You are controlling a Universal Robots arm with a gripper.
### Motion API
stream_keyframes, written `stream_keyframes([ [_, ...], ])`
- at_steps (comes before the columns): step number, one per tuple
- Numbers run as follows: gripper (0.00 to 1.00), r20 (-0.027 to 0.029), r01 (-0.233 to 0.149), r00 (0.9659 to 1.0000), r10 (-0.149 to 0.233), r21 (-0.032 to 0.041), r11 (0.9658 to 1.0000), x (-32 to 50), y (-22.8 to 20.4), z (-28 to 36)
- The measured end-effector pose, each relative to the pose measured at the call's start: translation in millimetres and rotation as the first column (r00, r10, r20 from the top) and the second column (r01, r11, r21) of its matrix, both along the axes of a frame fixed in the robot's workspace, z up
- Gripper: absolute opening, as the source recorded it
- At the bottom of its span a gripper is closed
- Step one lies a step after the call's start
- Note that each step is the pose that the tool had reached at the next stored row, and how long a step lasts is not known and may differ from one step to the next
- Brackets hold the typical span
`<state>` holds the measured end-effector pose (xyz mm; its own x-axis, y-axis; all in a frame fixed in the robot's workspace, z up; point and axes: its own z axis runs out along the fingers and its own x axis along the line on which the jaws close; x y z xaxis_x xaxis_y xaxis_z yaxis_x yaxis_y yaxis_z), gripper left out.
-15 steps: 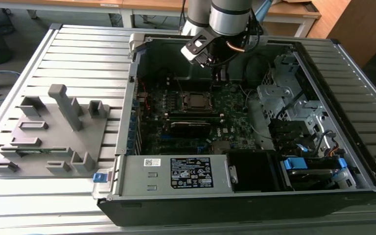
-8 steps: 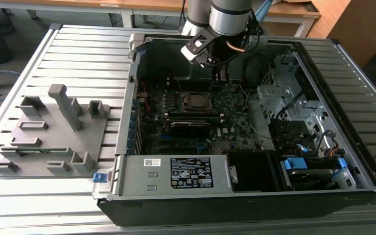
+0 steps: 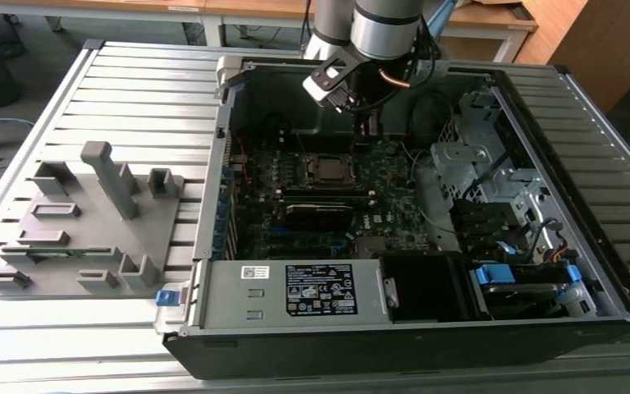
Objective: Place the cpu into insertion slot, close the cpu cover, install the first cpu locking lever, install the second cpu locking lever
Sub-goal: 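Close the cpu cover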
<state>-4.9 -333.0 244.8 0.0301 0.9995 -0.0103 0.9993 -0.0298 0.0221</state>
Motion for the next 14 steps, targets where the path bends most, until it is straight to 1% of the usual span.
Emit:
stream_keyframes([
  [1, 0.10, -0.0047, 0.000, 1.0000, 0.000, 0.0002, 1.0000, 0.0, 0.0, -0.1],
  [2, 0.10, -0.0106, 0.000, 0.9999, 0.000, 0.0002, 1.0000, 0.0, 0.0, -0.2],
  [3, 0.10, -0.0141, 0.000, 0.9999, 0.000, -0.0002, 1.0000, -0.1, 0.0, 0.0],
  [7, 0.10, -0.0158, 0.000, 0.9999, 0.000, -0.0001, 1.0000, -0.1, 0.0, -0.1],
  [11, 0.10, -0.0156, -0.001, 0.9999, 0.001, 0.0011, 1.0000, -0.6, 0.0, -0.3],
  [14, 0.10, -0.0146, -0.004, 0.9999, 0.004, 0.0025, 1.0000, -2.7, 0.0, -0.4],
])
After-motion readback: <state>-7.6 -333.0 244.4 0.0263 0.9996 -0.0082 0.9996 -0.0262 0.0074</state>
